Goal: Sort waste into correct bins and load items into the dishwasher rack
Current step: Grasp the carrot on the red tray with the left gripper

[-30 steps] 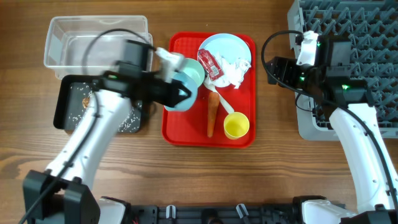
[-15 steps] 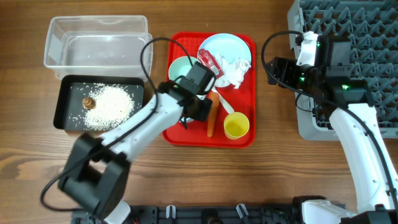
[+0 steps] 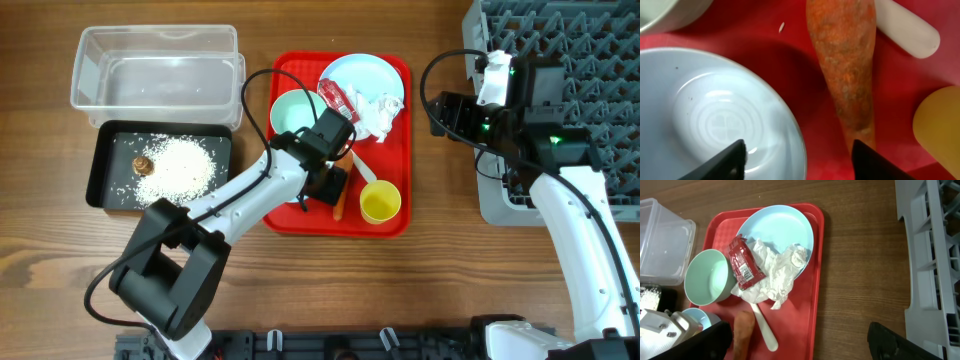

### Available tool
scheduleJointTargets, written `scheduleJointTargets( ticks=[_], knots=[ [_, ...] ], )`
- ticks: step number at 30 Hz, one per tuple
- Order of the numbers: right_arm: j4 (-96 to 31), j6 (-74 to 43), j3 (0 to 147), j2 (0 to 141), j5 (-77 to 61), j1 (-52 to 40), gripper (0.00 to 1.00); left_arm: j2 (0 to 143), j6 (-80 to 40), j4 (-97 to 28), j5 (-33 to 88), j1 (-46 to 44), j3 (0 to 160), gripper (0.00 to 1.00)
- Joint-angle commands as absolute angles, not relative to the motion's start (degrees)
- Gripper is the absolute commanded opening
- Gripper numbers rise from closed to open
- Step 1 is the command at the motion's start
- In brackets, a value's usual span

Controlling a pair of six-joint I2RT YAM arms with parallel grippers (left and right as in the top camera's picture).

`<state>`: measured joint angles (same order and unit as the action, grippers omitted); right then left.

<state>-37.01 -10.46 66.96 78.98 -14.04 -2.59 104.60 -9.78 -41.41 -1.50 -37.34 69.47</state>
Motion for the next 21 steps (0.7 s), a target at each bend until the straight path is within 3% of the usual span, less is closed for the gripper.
scheduleJointTargets(
  ticks=[1,9,21],
  knots=[
    [-36.60,-10.63,67.85,79.31,-13.30,-2.68,0.90,105.32,-9.91,-41.80,-1.98,-37.41,75.24,0.70],
    [-36.82,-10.59,67.85,79.31,-13.28,-2.68,0.90,106.10,-9.43,-34.85,-1.15,-37.87,77.91,0.70],
    [-36.77,-10.52,67.81,79.31,-13.28,-2.68,0.90,112.53,-9.47,-35.81,2.31,-38.89,77.91,0.65]
  ],
)
